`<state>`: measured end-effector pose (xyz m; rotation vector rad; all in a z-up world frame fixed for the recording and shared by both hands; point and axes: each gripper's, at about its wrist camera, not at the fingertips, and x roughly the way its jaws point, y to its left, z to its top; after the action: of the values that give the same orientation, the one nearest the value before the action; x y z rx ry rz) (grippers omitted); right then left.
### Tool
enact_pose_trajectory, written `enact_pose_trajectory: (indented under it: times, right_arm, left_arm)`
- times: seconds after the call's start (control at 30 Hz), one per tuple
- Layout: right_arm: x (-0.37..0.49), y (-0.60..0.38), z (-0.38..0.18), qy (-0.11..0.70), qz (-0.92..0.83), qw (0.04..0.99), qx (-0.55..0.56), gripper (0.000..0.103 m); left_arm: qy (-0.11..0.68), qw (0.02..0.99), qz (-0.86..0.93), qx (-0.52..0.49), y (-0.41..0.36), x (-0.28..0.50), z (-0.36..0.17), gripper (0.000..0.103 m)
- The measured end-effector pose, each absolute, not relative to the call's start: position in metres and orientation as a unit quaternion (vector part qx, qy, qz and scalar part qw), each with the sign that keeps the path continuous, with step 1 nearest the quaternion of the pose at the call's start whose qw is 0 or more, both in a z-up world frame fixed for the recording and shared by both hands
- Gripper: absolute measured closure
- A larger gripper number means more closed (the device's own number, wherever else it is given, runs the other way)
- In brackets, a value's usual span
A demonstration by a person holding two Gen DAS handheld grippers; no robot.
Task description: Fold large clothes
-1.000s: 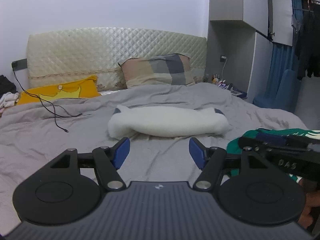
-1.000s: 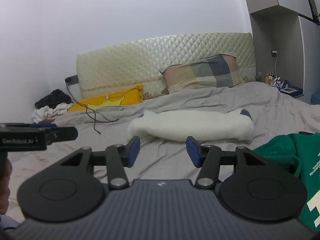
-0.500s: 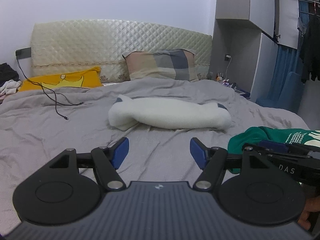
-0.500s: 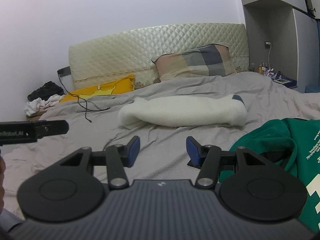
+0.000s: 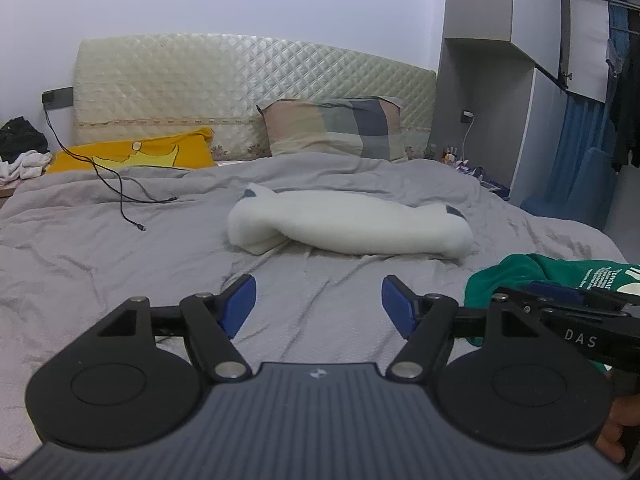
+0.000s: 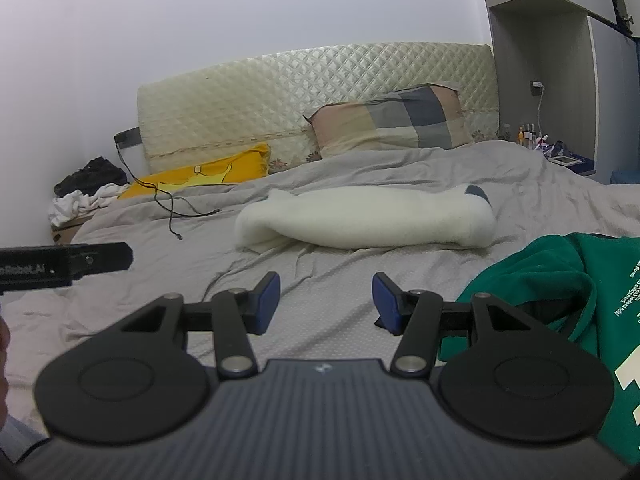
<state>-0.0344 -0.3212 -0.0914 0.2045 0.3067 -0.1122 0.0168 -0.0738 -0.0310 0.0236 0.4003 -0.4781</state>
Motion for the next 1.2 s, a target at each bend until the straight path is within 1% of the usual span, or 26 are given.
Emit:
enact_pose_trajectory:
  times: [0.13, 0.23, 0.4, 0.53, 0.57, 0.6, 0.63, 0.7, 0.73, 0.8, 1.2]
  right_arm:
    - [-0.0351, -0.3194, -0.0914, 0.152, -0.058, 0.981, 0.101, 0.048]
    - [-0.0370, -0.3192, -0.0910, 0.150, -0.061, 0.982, 0.098, 0.048]
    - [-0.0407, -0.3219, -0.0900, 0.148, -0.068, 0.981, 0.102, 0.048]
    - [-0.0419, -0.3214, -0.0897, 0.147, -0.074, 0.982, 0.098, 0.048]
    - [-0.0417, -0.3213, -0.0896, 0.146, -0.075, 0.982, 0.098, 0.047]
    - [-0.0419, -0.3215, -0.0899, 0.144, -0.075, 0.982, 0.100, 0.036]
    - [-0.0418, -0.3222, -0.0903, 0.142, -0.075, 0.982, 0.102, 0.020]
    - [-0.0403, -0.3221, -0.0919, 0.143, -0.083, 0.981, 0.102, 0.007]
    - [-0.0389, -0.3210, -0.0929, 0.145, -0.088, 0.980, 0.099, 0.004]
    - [-0.0371, -0.3206, -0.0937, 0.150, -0.093, 0.980, 0.095, 0.000]
    - [-0.0353, -0.3222, -0.0929, 0.147, -0.096, 0.980, 0.092, 0.000]
  left_arm:
    - [0.197, 0.951, -0.237, 0.007, -0.0725, 0.0167, -0.0311, 0.028]
    - [0.197, 0.952, -0.233, 0.005, -0.0725, 0.0155, -0.0315, 0.026]
    - [0.193, 0.954, -0.228, 0.003, -0.0715, 0.0123, -0.0322, 0.010]
    - [0.195, 0.954, -0.227, -0.006, -0.0680, 0.0123, -0.0321, 0.006]
    - [0.195, 0.955, -0.225, -0.008, -0.0673, 0.0121, -0.0322, 0.005]
    - [0.195, 0.955, -0.223, -0.009, -0.0669, 0.0121, -0.0322, 0.003]
    - [0.194, 0.956, -0.219, -0.008, -0.0668, 0.0122, -0.0322, 0.003]
    - [0.194, 0.957, -0.214, -0.006, -0.0671, 0.0117, -0.0325, 0.002]
    - [0.196, 0.957, -0.213, -0.006, -0.0672, 0.0120, -0.0329, 0.002]
    - [0.200, 0.956, -0.215, -0.009, -0.0670, 0.0131, -0.0333, 0.001]
    - [0.190, 0.964, -0.184, 0.007, -0.0656, 0.0105, -0.0319, 0.000]
